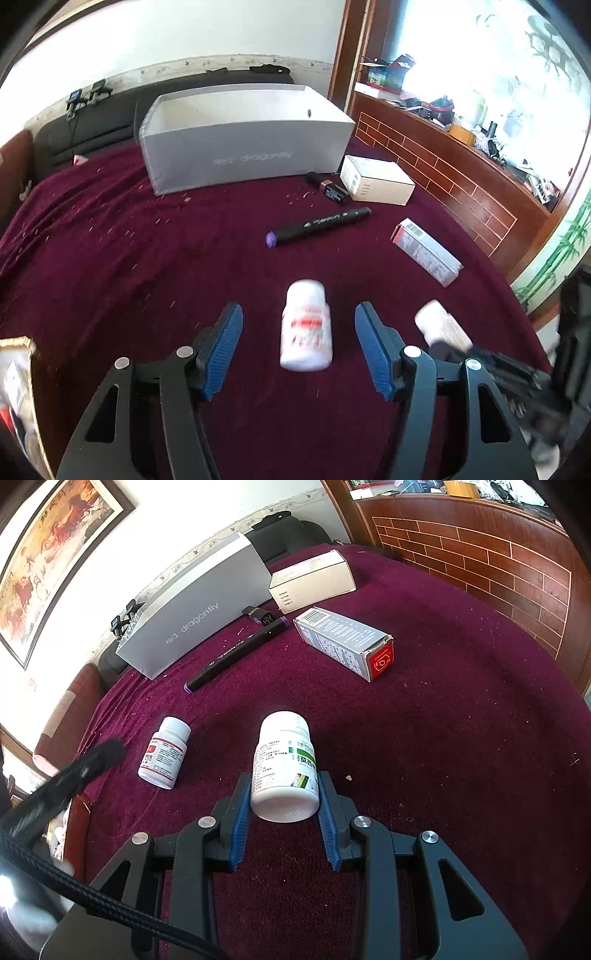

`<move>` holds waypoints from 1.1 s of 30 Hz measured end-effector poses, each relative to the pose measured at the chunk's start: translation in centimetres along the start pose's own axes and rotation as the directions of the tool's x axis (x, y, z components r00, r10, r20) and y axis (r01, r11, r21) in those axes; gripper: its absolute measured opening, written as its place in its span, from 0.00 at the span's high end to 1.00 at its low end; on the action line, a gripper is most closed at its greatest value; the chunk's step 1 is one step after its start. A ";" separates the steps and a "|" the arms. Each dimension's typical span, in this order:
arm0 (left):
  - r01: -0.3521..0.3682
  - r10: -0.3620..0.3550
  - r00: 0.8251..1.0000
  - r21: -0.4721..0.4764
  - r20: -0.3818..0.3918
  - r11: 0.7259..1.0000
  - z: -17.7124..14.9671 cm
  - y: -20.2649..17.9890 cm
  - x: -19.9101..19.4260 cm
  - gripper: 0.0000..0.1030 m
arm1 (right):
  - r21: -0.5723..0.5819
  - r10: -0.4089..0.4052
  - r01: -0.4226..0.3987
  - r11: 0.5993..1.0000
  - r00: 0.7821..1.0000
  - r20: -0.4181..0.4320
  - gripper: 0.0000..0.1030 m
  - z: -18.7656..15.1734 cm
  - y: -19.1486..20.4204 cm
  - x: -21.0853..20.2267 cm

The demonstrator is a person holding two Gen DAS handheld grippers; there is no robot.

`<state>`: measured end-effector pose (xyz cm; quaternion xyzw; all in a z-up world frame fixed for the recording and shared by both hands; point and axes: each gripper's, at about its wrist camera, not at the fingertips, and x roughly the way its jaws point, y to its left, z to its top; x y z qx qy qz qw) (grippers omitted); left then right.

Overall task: Organize objects
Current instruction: 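Grasp a white pill bottle with red label with the left gripper while the right gripper holds its bottle, then carry both pill bottles over the tray and lower them inside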

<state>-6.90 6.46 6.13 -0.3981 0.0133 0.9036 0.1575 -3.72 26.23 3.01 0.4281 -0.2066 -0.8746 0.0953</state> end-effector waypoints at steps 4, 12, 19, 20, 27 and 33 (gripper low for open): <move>-0.083 0.087 0.996 0.122 -0.027 0.989 0.0 -2.3 3.2 0.42 | 0.021 0.025 -0.025 0.999 1.000 -0.004 0.70 0.1 -0.4 0.0; -0.058 0.068 0.991 0.087 -0.114 0.995 -1.0 -2.2 5.4 0.71 | 0.029 0.037 -0.037 0.999 0.999 -0.003 0.70 0.1 -0.5 0.0; -0.050 0.060 0.988 0.073 -0.144 0.996 -2.7 -1.3 2.9 0.71 | 0.018 0.020 -0.020 1.000 1.000 0.002 0.69 0.1 -0.2 0.0; -0.049 0.058 0.988 0.063 -0.143 0.997 -2.9 -1.1 2.3 0.71 | 0.023 0.024 -0.024 0.999 1.000 0.001 0.66 0.2 -0.2 0.1; -0.070 0.079 0.987 0.068 -0.140 0.995 -4.2 -1.2 -0.6 0.71 | 0.007 -0.043 0.043 0.999 0.999 -0.026 0.60 0.7 1.1 0.5; -0.082 0.091 0.990 0.091 -0.107 0.992 -4.9 -1.7 -3.3 0.71 | -0.168 -0.224 0.217 0.962 0.974 -0.023 0.70 -0.1 4.1 1.2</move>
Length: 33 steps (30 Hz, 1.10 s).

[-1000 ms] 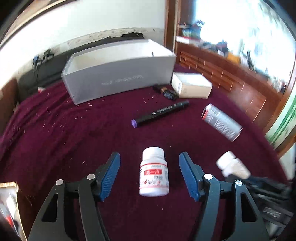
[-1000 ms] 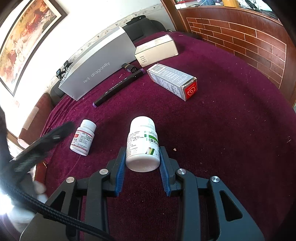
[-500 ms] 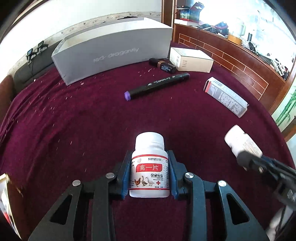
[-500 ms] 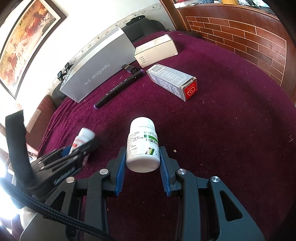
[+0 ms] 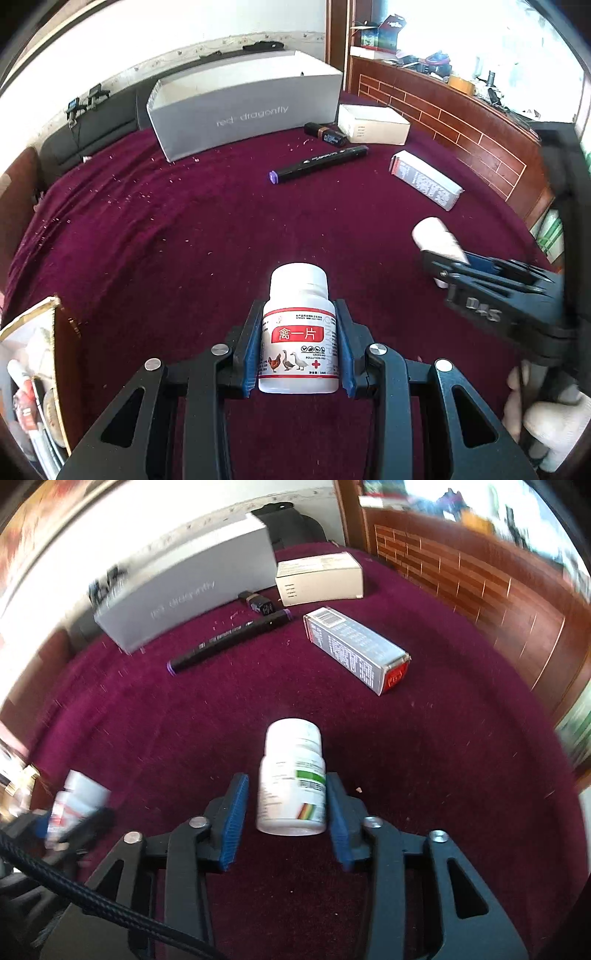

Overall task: Organize objects
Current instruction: 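Carry both pill bottles over the tray and lower them inside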

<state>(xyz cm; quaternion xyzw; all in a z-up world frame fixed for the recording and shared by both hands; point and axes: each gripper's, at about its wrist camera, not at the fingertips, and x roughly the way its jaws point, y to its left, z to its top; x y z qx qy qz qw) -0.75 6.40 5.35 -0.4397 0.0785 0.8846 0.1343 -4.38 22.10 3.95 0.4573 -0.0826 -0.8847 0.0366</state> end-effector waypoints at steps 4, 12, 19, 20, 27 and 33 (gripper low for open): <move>-0.007 0.007 1.000 0.019 0.030 1.000 -0.9 0.0 -2.0 0.71 | 0.038 0.044 -0.044 0.998 0.999 -0.017 0.70 -0.8 -0.5 -0.9; 0.025 -0.024 0.997 -0.001 0.078 1.000 -2.3 0.4 -5.5 0.71 | 0.046 0.076 -0.076 0.996 0.997 0.000 0.70 -2.2 -0.3 -3.8; 0.038 -0.036 0.992 -0.017 0.118 0.999 -3.5 1.0 -8.3 0.71 | 0.029 0.115 -0.116 0.993 0.993 0.030 0.70 -3.3 1.0 -6.5; 0.040 -0.038 0.992 -0.021 0.123 0.999 -3.7 1.2 -8.7 0.71 | 0.026 0.119 -0.120 0.992 0.992 0.034 0.70 -3.4 1.2 -6.7; 0.055 -0.045 0.987 -0.058 0.156 0.997 -5.5 2.7 -11.2 0.71 | -0.017 0.163 -0.162 0.987 0.985 0.061 0.70 -4.2 3.7 -9.6; 0.056 -0.038 0.983 -0.099 0.182 0.994 -6.9 4.5 -13.0 0.70 | -0.083 0.208 -0.202 0.976 0.975 0.076 0.70 -4.9 7.0 -11.8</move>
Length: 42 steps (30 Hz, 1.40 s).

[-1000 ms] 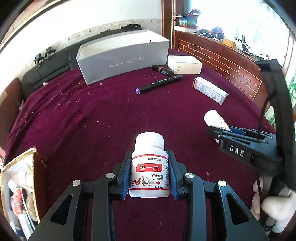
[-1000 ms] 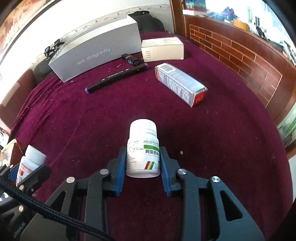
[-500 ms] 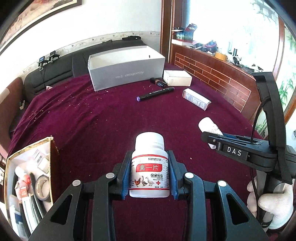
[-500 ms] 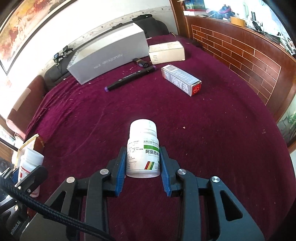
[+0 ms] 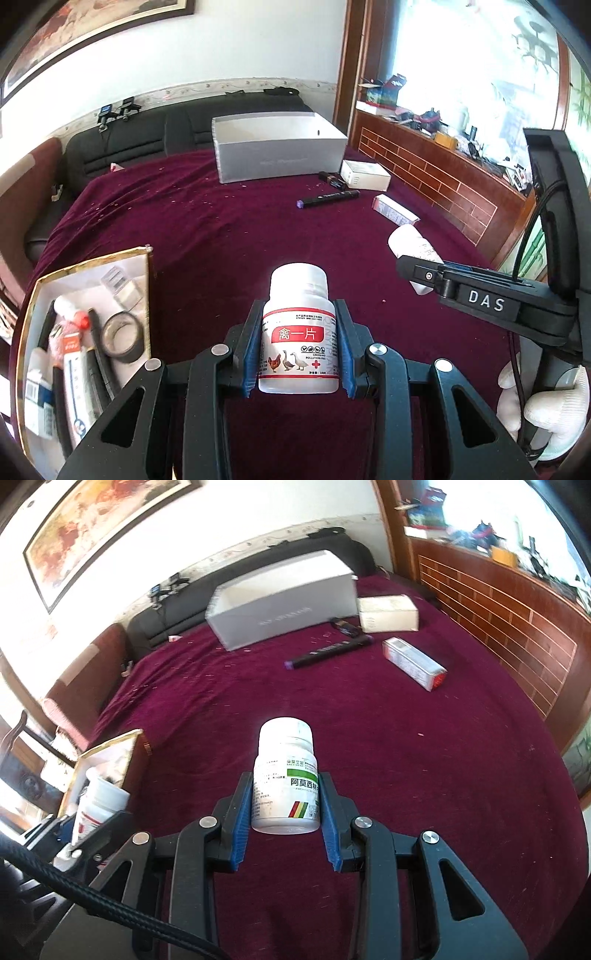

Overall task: Organize objects
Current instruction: 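Carry both pill bottles over the tray and lower them inside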

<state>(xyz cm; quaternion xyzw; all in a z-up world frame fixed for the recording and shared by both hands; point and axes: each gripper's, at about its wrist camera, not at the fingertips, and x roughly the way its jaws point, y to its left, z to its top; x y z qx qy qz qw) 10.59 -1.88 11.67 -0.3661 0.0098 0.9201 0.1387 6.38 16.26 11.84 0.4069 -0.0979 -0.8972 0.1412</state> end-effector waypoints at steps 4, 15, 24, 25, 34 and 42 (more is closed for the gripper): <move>-0.006 0.007 1.000 -0.038 0.013 0.999 -0.6 1.9 -1.1 0.70 | -0.046 0.034 -0.034 0.998 0.999 0.002 0.70 -0.3 2.9 -0.6; -0.046 0.052 0.998 -0.158 0.033 0.986 -3.2 8.2 -3.3 0.70 | -0.149 0.110 -0.114 0.982 0.993 -0.036 0.70 -1.2 10.1 0.0; -0.085 0.095 0.995 -0.221 0.038 0.972 -5.4 12.6 -5.0 0.70 | -0.215 0.154 -0.169 0.962 0.984 -0.084 0.70 -2.6 14.6 0.9; -0.091 0.102 0.994 -0.227 0.038 0.970 -5.6 13.0 -5.2 0.70 | -0.224 0.156 -0.173 0.959 0.984 -0.088 0.69 -2.7 15.1 1.0; -0.159 0.168 0.986 -0.290 0.006 0.944 -7.8 17.0 -5.4 0.70 | -0.263 0.181 -0.220 0.939 0.969 -0.166 0.69 -4.5 18.8 3.2; -0.221 0.215 0.975 -0.316 -0.052 0.923 -9.9 19.9 -4.4 0.70 | -0.299 0.169 -0.233 0.925 0.960 -0.224 0.69 -5.8 20.9 5.4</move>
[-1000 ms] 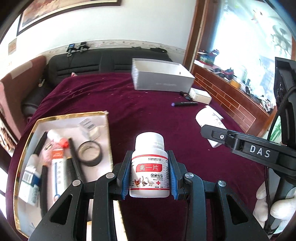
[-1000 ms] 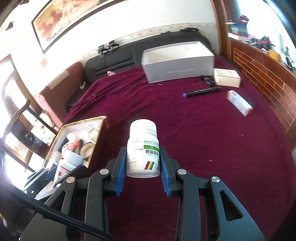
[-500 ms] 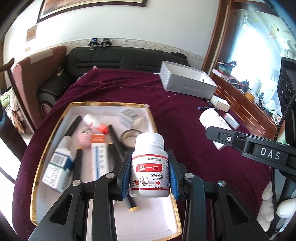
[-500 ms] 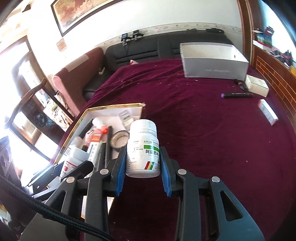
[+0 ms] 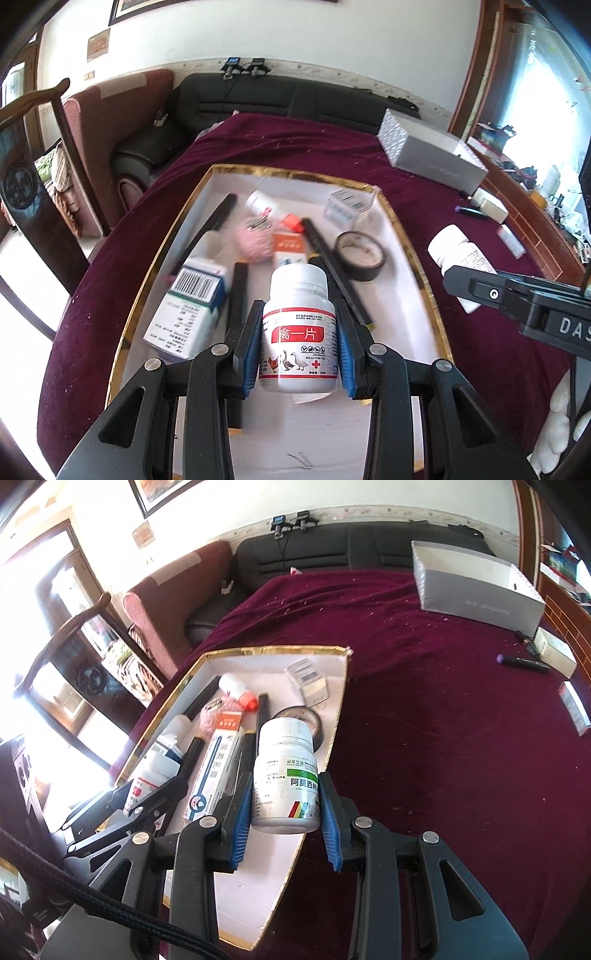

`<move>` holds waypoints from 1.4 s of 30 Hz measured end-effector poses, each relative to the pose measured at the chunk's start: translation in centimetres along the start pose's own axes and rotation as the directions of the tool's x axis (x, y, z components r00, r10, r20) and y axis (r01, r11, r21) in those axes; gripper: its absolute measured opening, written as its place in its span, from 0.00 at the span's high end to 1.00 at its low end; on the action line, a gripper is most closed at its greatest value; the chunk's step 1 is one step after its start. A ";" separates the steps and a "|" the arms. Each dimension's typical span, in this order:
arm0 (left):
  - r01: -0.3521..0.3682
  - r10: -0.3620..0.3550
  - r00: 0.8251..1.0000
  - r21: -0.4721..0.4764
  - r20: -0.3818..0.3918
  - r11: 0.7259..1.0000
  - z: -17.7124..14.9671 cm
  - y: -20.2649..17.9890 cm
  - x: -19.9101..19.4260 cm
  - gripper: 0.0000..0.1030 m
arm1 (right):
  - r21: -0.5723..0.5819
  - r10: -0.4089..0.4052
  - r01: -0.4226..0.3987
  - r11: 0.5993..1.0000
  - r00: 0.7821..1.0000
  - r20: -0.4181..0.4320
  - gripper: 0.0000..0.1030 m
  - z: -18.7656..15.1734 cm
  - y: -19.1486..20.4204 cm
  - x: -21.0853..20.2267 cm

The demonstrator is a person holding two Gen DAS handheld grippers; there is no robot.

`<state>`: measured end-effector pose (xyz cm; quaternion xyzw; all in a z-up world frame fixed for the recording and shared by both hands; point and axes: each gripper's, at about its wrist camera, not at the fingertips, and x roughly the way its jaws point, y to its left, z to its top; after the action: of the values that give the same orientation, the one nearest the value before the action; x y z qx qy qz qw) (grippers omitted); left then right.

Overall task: Organize objects
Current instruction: 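Carry both pill bottles over the tray and lower them inside, then open both grippers to release the pill bottles in the tray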

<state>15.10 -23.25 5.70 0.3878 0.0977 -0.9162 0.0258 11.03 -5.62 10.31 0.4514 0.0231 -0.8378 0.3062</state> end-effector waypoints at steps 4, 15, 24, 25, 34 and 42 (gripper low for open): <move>-0.007 0.007 0.999 -0.009 -0.032 1.000 -0.4 0.7 1.1 0.70 | -0.018 -0.004 0.003 1.000 0.999 -0.034 0.69 -0.3 0.8 1.7; -0.034 0.033 0.997 -0.004 -0.065 0.999 -0.8 1.3 2.2 0.70 | -0.045 -0.022 0.017 0.999 0.994 -0.111 0.69 -0.8 1.5 5.3; -0.042 0.042 0.997 0.003 -0.067 0.999 -0.6 1.5 2.2 0.70 | -0.065 -0.034 0.027 0.998 0.992 -0.121 0.69 -0.8 2.0 6.1; -0.042 0.041 0.997 0.000 -0.067 0.999 -0.6 1.5 2.2 0.70 | -0.063 -0.033 0.026 0.998 0.992 -0.121 0.69 -0.8 2.0 6.1; -0.044 0.044 0.998 0.000 -0.043 0.999 -0.1 1.1 1.1 0.67 | -0.022 0.002 -0.005 1.000 0.992 -0.126 0.69 -0.8 1.7 5.9; -0.016 0.016 1.000 -0.033 -0.019 0.999 0.8 0.3 -1.4 0.48 | 0.030 0.036 -0.034 0.999 0.998 -0.044 0.57 0.0 -0.2 2.4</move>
<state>15.54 -23.78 7.17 0.3967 0.1098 -0.9105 0.0386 9.95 -6.62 8.37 0.4745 0.0097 -0.8224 0.3136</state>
